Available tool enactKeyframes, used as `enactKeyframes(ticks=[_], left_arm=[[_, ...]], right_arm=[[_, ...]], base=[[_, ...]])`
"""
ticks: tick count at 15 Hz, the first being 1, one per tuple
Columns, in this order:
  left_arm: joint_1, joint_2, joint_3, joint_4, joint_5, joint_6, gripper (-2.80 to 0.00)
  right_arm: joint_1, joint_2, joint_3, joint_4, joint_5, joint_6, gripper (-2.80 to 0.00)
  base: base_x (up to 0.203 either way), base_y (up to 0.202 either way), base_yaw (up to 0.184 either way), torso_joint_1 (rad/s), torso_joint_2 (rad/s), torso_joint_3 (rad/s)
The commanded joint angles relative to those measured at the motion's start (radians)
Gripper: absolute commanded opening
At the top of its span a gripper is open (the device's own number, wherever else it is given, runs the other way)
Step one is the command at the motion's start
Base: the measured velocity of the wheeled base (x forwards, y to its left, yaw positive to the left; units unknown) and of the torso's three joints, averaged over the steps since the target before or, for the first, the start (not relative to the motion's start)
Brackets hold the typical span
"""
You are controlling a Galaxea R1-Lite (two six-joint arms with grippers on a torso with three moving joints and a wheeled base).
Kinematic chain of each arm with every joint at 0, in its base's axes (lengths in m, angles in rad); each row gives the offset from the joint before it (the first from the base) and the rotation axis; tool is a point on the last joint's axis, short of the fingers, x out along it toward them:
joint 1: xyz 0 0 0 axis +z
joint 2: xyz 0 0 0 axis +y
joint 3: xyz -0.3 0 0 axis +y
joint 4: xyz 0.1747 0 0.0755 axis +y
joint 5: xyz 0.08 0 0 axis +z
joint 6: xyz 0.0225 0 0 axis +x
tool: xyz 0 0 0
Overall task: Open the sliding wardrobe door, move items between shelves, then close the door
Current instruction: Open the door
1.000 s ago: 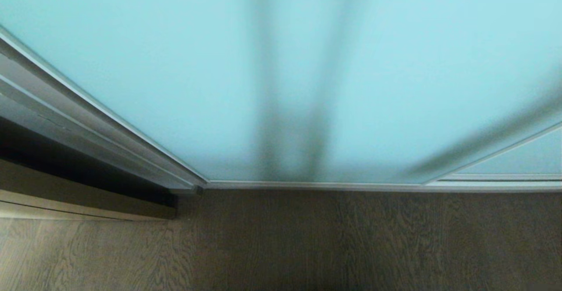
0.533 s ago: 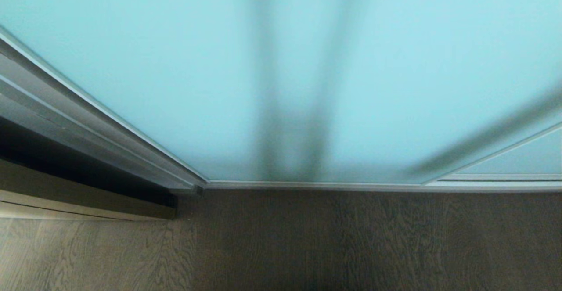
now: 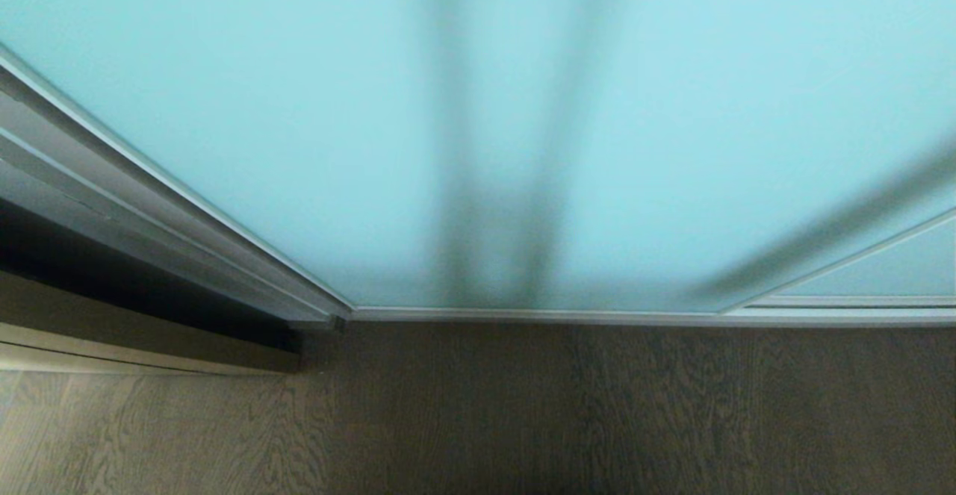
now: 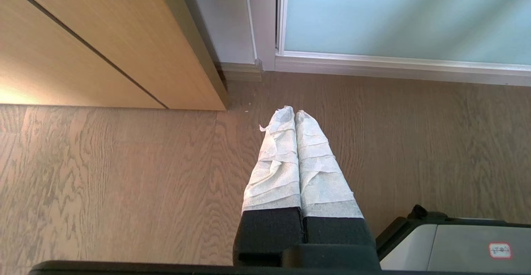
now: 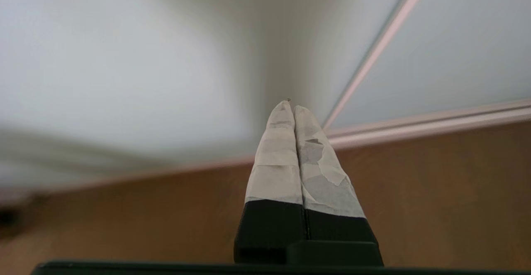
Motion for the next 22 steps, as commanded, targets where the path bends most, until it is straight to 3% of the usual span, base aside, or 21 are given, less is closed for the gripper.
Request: enactKeyframes(ticks=[1, 5, 10, 17, 22], left_arm=[[0.0, 0.001, 0.002, 0.0, 0.0, 0.0, -2.8], [0.0, 0.001, 0.002, 0.0, 0.0, 0.0, -2.8], [0.0, 0.001, 0.002, -0.001, 0.002, 0.0, -2.8], [0.0, 0.001, 0.001, 0.0, 0.0, 0.0, -2.8], [0.0, 0.001, 0.001, 0.0, 0.0, 0.0, -2.8]], right_arm=[[-0.073, 0.043, 0.008, -0.039, -0.003, -0.022, -2.8], [-0.192, 0.124, 0.013, -0.133, 0.007, -0.032, -2.8], [-0.257, 0.179, 0.013, -0.211, 0.033, -0.029, -2.8], [-0.421, 0.267, 0.016, -0.323, 0.173, -0.022, -2.8], [-0.438, 0.287, 0.021, -0.339, 0.209, -0.015, -2.8]], base=[[0.0, 0.0, 0.0, 0.0, 0.0, 0.0], [0.0, 0.0, 0.0, 0.0, 0.0, 0.0], [0.0, 0.0, 0.0, 0.0, 0.0, 0.0], [0.0, 0.0, 0.0, 0.0, 0.0, 0.0], [0.0, 0.0, 0.0, 0.0, 0.0, 0.0]])
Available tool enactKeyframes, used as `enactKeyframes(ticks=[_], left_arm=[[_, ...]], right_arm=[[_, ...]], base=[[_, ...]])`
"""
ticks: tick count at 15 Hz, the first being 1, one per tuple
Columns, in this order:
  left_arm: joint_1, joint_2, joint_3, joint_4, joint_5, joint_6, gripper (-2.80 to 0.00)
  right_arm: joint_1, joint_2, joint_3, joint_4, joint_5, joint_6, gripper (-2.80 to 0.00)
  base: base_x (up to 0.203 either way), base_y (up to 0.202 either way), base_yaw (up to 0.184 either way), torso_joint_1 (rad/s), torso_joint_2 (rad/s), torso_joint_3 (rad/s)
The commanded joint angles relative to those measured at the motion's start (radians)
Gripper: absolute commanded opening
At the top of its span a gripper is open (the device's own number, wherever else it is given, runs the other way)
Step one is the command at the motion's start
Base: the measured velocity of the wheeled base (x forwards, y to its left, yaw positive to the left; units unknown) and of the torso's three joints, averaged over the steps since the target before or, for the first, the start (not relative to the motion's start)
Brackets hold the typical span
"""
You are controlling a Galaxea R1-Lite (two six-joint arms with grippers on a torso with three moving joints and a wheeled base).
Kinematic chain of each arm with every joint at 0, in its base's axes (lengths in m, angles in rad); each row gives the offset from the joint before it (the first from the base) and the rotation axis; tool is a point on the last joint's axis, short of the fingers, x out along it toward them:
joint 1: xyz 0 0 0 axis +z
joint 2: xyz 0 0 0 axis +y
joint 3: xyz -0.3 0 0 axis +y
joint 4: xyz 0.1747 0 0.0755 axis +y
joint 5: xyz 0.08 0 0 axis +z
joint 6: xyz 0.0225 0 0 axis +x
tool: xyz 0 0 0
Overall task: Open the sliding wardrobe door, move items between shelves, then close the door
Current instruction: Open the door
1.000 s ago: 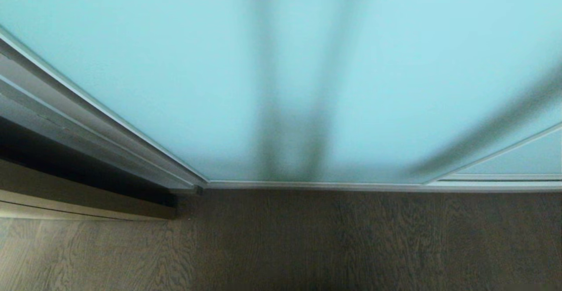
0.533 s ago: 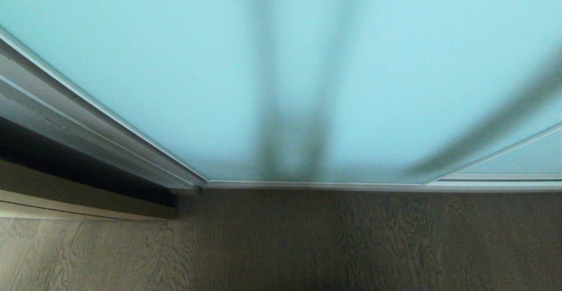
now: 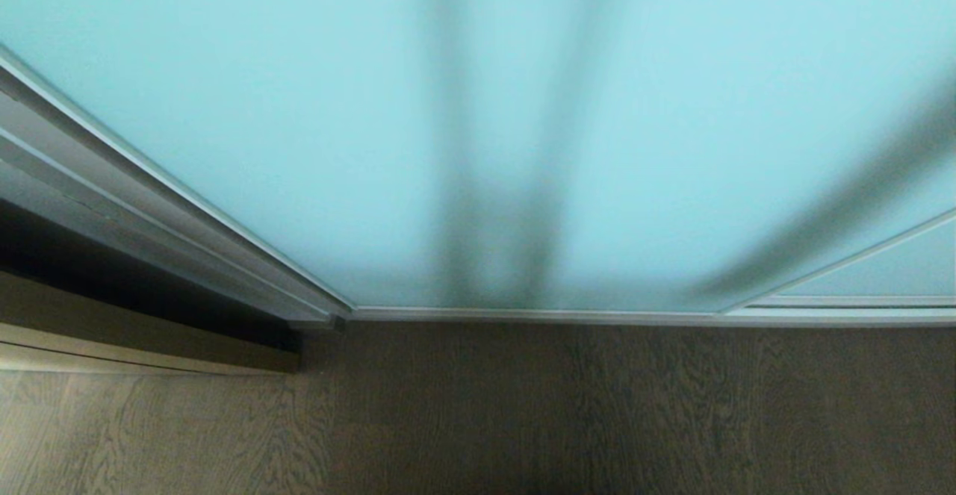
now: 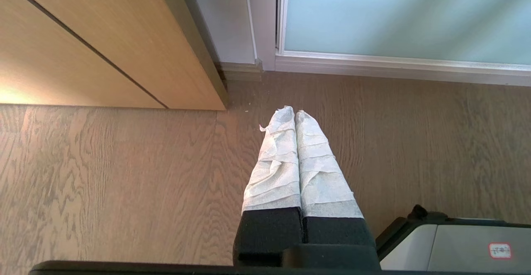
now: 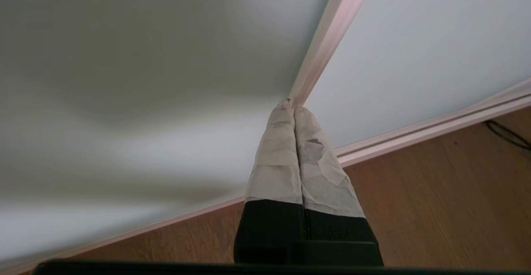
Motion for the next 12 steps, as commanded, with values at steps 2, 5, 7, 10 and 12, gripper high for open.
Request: enactKeyframes(ticks=[2, 5, 7, 10, 12], left_arm=[[0.0, 0.001, 0.002, 0.0, 0.0, -0.001, -2.8], [0.0, 0.001, 0.002, -0.001, 0.0, -0.001, -2.8], [0.0, 0.001, 0.0, 0.0, 0.0, -0.001, -2.8], [0.0, 0.001, 0.001, 0.0, 0.001, -0.001, -2.8], [0.0, 0.001, 0.002, 0.0, 0.0, -0.001, -2.8]], right_arm=[[-0.001, 0.0, -0.001, -0.002, 0.034, 0.007, -2.8], [-0.002, 0.015, -0.008, -0.002, 0.048, 0.025, -2.8], [-0.002, 0.035, -0.006, -0.004, 0.047, 0.032, -2.8], [-0.032, 0.065, -0.001, -0.056, 0.047, 0.031, -2.8], [-0.059, 0.087, -0.001, -0.086, 0.05, 0.029, -2.8]], base=[[0.0, 0.0, 0.0, 0.0, 0.0, 0.0], [0.0, 0.0, 0.0, 0.0, 0.0, 0.0], [0.0, 0.0, 0.0, 0.0, 0.0, 0.0], [0.0, 0.0, 0.0, 0.0, 0.0, 0.0], [0.0, 0.0, 0.0, 0.0, 0.0, 0.0]])
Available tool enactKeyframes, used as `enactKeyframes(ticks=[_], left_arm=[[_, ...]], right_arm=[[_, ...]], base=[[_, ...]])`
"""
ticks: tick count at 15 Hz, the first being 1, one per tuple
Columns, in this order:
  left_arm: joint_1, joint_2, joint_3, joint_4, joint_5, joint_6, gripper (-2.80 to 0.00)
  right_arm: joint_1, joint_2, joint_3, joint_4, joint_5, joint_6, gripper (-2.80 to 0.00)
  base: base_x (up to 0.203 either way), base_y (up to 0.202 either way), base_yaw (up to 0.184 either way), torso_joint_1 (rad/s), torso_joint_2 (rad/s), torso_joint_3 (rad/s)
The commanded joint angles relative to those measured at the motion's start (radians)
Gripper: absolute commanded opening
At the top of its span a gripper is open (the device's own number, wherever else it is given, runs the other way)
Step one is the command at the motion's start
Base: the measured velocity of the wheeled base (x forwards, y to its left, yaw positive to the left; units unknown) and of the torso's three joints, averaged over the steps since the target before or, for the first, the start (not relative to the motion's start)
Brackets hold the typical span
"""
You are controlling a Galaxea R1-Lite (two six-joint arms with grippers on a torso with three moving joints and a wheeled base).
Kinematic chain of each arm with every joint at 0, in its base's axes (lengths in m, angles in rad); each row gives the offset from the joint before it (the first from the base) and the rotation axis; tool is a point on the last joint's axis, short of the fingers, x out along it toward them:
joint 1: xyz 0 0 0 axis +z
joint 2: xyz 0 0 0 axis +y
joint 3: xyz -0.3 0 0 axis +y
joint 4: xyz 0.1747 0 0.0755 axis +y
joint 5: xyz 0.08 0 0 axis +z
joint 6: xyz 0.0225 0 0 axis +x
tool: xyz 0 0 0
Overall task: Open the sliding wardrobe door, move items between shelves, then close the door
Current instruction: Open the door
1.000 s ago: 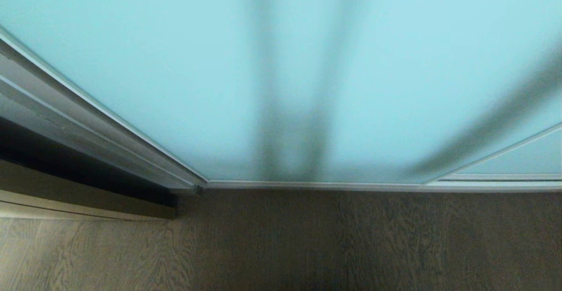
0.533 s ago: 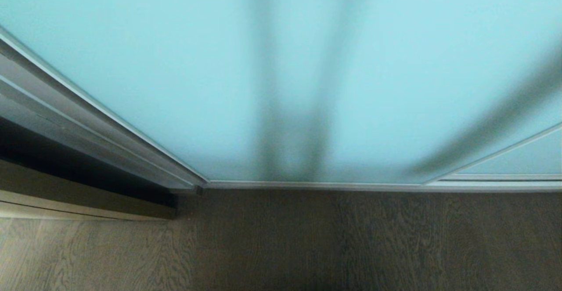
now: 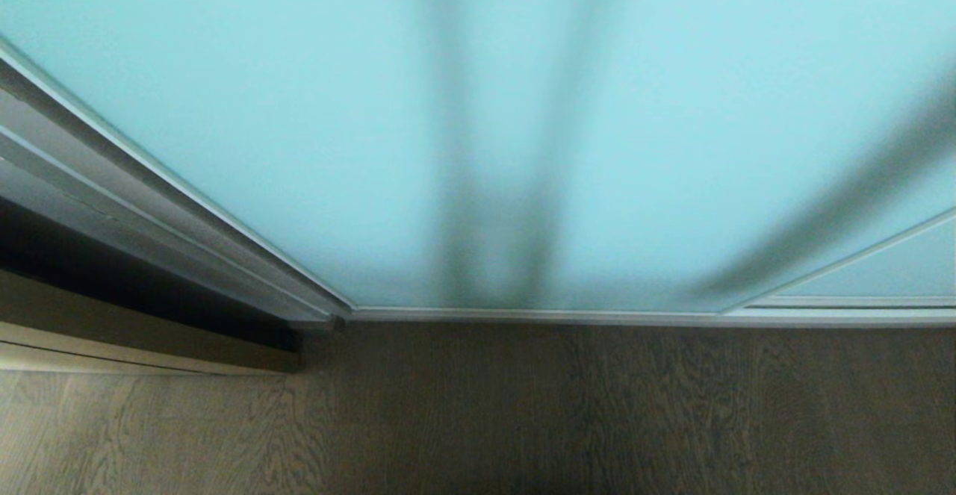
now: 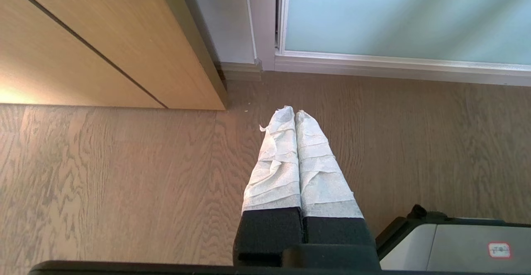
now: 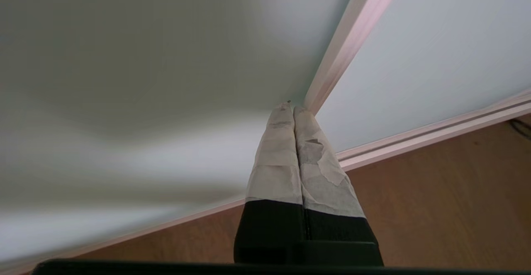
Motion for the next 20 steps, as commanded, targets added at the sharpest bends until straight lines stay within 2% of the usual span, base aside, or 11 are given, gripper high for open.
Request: enactKeyframes(ticks=[1, 6, 14, 17, 20], left_arm=[[0.0, 0.001, 0.002, 0.0, 0.0, 0.0, -2.8], [0.0, 0.001, 0.002, -0.001, 0.0, 0.0, -2.8], [0.0, 0.001, 0.002, 0.0, 0.001, 0.0, -2.8], [0.0, 0.001, 0.002, 0.0, 0.0, 0.0, -2.8], [0.0, 0.001, 0.001, 0.0, 0.0, 0.0, -2.8]], right_arm=[[-0.033, 0.038, -0.001, -0.03, -0.001, 0.002, -2.8], [-0.098, 0.067, -0.017, -0.043, 0.027, 0.005, -2.8], [-0.352, 0.111, -0.076, -0.043, 0.19, 0.006, -2.8], [-0.427, 0.124, -0.085, -0.044, 0.217, 0.005, -2.8], [-0.476, 0.128, -0.07, -0.149, 0.229, 0.005, -2.8]], base=[[0.0, 0.0, 0.0, 0.0, 0.0, 0.0], [0.0, 0.0, 0.0, 0.0, 0.0, 0.0], [0.0, 0.0, 0.0, 0.0, 0.0, 0.0], [0.0, 0.0, 0.0, 0.0, 0.0, 0.0], [0.0, 0.0, 0.0, 0.0, 0.0, 0.0]])
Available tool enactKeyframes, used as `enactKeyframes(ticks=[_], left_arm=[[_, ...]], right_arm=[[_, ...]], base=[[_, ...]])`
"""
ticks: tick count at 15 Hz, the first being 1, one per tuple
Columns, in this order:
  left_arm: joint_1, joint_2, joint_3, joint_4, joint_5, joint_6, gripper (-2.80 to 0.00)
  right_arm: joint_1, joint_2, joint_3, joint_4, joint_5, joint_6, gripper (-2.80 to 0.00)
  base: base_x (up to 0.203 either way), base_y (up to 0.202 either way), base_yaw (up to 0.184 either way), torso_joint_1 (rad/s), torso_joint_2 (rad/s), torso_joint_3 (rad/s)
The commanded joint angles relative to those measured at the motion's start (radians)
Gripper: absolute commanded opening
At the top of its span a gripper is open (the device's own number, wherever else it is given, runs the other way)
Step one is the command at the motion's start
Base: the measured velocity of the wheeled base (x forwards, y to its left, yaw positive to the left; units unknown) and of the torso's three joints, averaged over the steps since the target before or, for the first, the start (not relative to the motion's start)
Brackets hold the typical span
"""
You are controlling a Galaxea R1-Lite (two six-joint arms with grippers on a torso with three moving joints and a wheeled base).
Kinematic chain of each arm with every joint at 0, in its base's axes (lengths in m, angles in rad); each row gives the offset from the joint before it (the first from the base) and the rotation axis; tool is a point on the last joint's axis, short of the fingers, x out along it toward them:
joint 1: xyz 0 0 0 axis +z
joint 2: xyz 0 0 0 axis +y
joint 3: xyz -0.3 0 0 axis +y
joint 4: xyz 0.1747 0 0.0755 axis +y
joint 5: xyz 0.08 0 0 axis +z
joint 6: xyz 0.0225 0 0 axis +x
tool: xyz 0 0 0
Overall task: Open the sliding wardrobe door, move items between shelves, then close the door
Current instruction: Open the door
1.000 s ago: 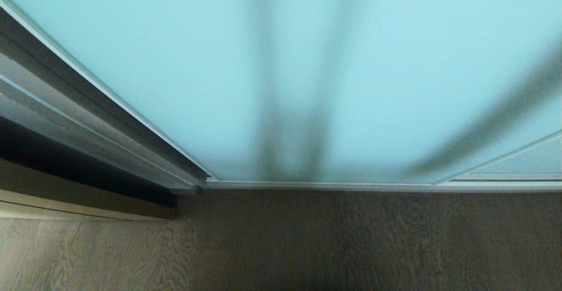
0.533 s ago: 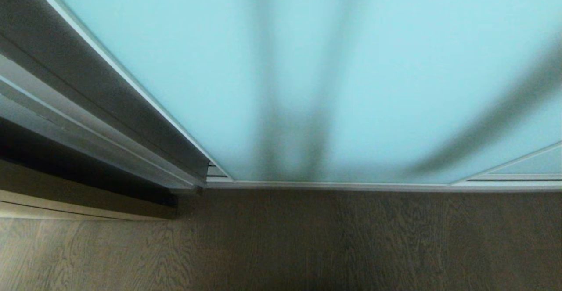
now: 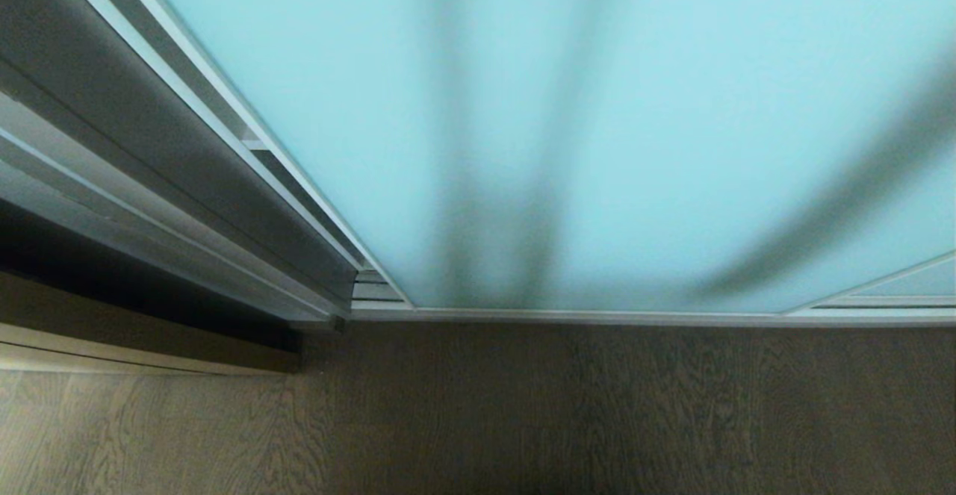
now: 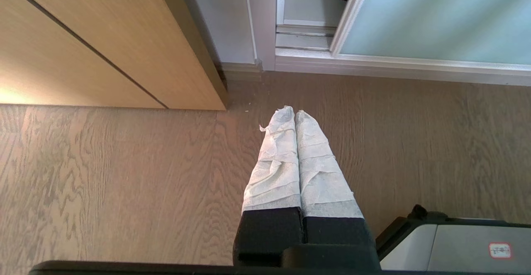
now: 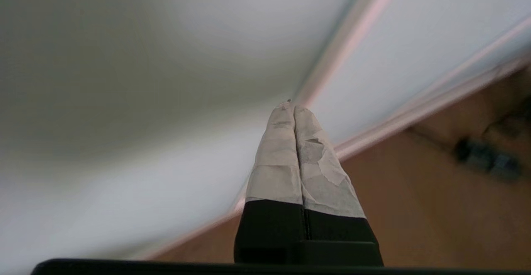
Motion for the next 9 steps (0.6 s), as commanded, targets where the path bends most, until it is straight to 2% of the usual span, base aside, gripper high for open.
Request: enactKeyframes(ticks=[1, 3, 5, 9], left_arm=[[0.0, 0.001, 0.001, -0.002, 0.0, -0.001, -2.8], [0.0, 0.001, 0.001, 0.0, 0.0, -0.001, -2.8], [0.0, 0.001, 0.001, 0.0, 0.001, -0.001, -2.8], [0.0, 0.001, 0.002, -0.002, 0.0, -0.001, -2.8]], right_arm=[[-0.029, -0.012, 0.009, -0.054, 0.016, 0.001, -2.8], [-0.03, -0.054, 0.006, -0.052, 0.05, 0.023, -2.8], [-0.03, -0.109, -0.007, -0.036, 0.102, 0.096, -2.8], [-0.025, -0.234, -0.015, 0.04, 0.125, 0.108, -2.8]], base=[[0.0, 0.0, 0.0, 0.0, 0.0, 0.0], [0.0, 0.0, 0.0, 0.0, 0.0, 0.0], [0.0, 0.0, 0.0, 0.0, 0.0, 0.0], [0.0, 0.0, 0.0, 0.0, 0.0, 0.0]])
